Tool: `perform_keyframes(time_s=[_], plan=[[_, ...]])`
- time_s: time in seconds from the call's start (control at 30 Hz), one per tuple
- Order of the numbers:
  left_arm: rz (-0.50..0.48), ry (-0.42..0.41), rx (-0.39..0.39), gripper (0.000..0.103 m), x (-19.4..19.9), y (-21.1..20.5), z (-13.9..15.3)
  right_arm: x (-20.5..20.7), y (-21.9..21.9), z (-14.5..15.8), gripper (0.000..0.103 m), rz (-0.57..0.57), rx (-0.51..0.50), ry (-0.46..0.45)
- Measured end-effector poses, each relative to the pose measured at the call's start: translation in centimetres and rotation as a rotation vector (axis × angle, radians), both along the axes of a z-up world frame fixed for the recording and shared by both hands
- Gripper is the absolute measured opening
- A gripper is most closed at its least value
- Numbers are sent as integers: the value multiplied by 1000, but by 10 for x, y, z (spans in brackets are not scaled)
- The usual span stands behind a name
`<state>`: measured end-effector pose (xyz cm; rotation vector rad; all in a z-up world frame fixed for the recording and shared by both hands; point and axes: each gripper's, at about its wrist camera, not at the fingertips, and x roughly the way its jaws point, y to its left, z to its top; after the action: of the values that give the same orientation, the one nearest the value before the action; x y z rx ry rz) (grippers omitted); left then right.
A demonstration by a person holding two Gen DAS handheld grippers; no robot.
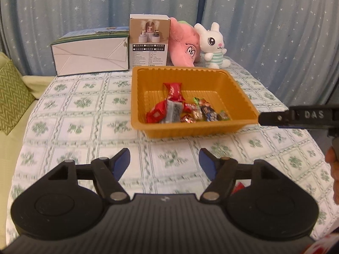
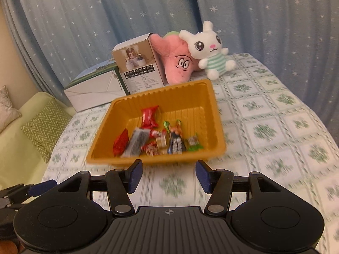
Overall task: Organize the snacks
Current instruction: 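Withdraw both tools from the tray toward the last two candies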
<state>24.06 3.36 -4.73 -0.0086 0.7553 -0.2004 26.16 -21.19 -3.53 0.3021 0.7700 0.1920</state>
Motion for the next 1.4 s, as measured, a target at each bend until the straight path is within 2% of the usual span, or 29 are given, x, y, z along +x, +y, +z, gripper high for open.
perform_keyframes(time_s=[0.33,0.5,0.67,0.83,1.0,1.4], plan=[[35,-10,-18,79,-73,-4,23,-92,-7,28,56,-34,-17,-34],[57,-17,-25,85,-109,0,29,-131,-12,33,56,-64,-3,-28],[54,-17,3,89,-139,0,27,-163,-9,32,56,-58,-39,-28],[54,-16,13,93,-158,4,23,-181,-7,27,56,-47,-70,-5],[71,10,9,93,-161,7,21,-191,-8,21,65,-43,-100,25],[39,13,17,94,-171,-6,19,-207,-7,20,66,-41,-136,35]])
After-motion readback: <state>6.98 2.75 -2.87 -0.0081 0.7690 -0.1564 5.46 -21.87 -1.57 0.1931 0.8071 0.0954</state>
